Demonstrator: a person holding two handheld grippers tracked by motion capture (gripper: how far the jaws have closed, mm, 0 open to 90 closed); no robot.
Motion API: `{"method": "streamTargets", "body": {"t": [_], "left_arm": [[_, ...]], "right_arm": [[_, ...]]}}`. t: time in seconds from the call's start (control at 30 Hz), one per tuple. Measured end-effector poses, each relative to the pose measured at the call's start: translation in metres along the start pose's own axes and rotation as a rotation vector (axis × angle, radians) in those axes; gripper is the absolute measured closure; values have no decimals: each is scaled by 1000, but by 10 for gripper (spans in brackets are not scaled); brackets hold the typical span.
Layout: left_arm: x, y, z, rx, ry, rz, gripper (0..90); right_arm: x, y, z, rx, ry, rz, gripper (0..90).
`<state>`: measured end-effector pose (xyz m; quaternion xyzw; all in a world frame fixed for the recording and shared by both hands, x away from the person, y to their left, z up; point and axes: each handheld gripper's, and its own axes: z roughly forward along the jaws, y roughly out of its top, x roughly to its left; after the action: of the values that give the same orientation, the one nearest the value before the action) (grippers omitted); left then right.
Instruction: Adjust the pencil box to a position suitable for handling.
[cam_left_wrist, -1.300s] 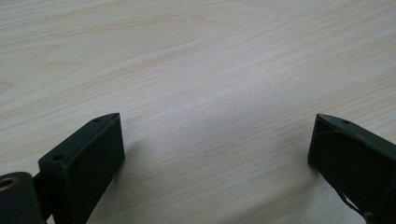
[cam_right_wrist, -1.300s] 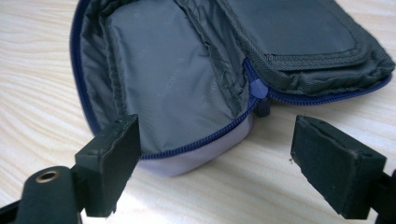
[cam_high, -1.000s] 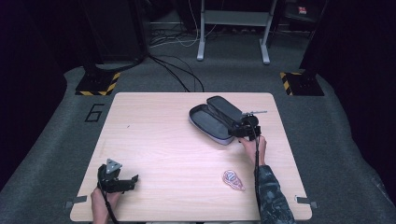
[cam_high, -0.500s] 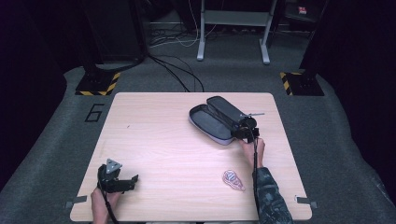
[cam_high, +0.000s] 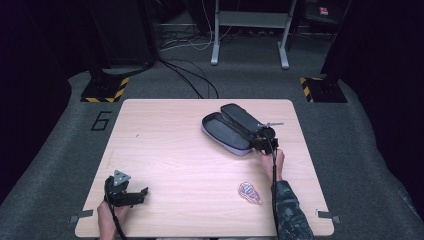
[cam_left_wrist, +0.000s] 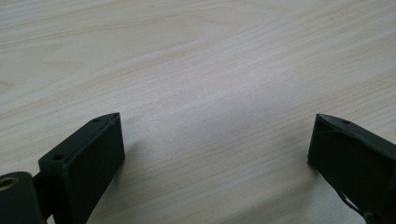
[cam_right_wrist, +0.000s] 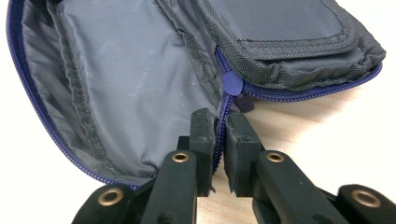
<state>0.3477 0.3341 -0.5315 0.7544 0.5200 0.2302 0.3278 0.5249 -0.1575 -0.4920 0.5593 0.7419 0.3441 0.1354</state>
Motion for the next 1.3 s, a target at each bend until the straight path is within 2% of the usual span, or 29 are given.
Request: {"method": "streamTargets", "body": {"t": [0.2, 0.3, 0.4, 0.43, 0.5, 0.53, 0.57, 0.7, 0.87, 0.93, 1.07, 1.17, 1.3], "left_arm": [[0, 0, 0, -3, 1, -1, 37], [0, 0, 0, -3, 1, -1, 37], [0, 0, 0, -5, 3, -1, 37], [0, 0, 0, -2, 0, -1, 37], [0, 0, 0, 1, -1, 0, 37], [0, 0, 0, -5, 4, -2, 37], [0, 0, 0, -5, 4, -1, 37], [0, 0, 0, -5, 4, -2, 37], [0, 0, 0, -2, 1, -1, 37], [0, 0, 0, -2, 1, 0, 38], [0, 0, -1, 9, -4, 1, 38], [0, 0, -1, 9, -4, 2, 38], [0, 0, 0, 0, 0, 0, 38]], "right_arm": [[1, -1, -1, 1, 17, -28, 856], [0, -3, -2, 1, 25, -64, 863], [2, -4, -3, 2, 38, -68, 866], [1, -5, -4, 2, 45, -87, 867], [1, -6, -5, 4, 53, -91, 869], [-1, -6, -5, 5, 62, -122, 869], [1, -7, -5, 4, 67, -114, 869], [1, -8, -7, 9, 84, -143, 871], [2, -10, -8, 8, 106, -150, 873], [1, -11, -9, 2, 112, -176, 874], [3, -12, -10, 15, 134, -187, 875], [2, -12, -10, 12, 149, -218, 876], [2, -14, -12, 26, 164, -205, 873]]}}
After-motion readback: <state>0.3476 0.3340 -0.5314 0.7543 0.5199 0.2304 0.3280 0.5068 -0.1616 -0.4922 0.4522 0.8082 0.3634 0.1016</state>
